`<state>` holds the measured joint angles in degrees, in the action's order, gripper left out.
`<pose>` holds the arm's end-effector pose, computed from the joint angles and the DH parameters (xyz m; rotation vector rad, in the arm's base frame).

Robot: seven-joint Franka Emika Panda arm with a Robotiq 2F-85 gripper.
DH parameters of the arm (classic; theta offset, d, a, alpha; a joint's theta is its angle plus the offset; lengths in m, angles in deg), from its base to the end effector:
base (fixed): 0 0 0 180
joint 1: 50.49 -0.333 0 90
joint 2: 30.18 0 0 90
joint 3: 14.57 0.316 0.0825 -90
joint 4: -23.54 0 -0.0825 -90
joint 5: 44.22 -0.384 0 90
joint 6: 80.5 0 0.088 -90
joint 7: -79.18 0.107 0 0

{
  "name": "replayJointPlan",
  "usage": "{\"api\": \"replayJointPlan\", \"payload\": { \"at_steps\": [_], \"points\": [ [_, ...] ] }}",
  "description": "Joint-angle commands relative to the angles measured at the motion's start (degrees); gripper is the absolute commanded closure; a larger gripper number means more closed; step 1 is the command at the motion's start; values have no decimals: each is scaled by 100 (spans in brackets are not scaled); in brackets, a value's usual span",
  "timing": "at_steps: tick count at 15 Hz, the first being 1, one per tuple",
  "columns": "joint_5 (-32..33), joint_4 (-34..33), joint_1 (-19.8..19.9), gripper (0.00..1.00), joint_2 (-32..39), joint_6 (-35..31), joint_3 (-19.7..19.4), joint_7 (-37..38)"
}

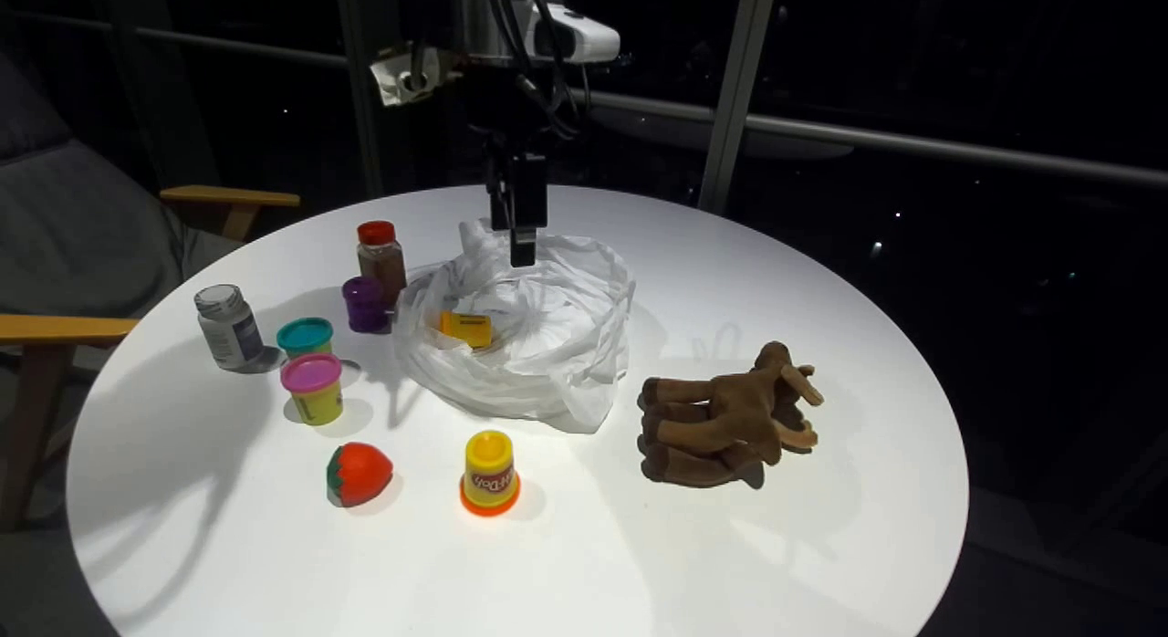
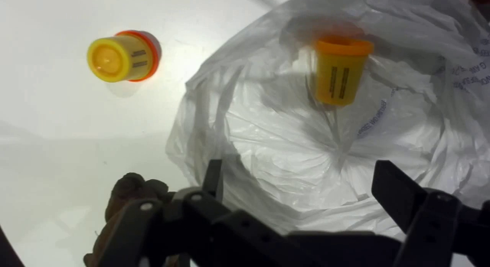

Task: Pick up the objects from the table and put them on the plastic

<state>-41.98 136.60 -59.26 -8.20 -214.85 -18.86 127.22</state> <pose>0.6093 0.0488 0.2743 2.8845 -1.0981 0.0225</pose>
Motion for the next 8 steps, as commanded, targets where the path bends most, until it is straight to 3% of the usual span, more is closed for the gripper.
{"api": "replayJointPlan", "payload": {
  "at_steps": [1,8],
  "points": [
    [372,1430,73,0,-1243,-304,-34,-389],
    [987,3771,325,0,-2767,-1243,218,-685]
  ]
}}
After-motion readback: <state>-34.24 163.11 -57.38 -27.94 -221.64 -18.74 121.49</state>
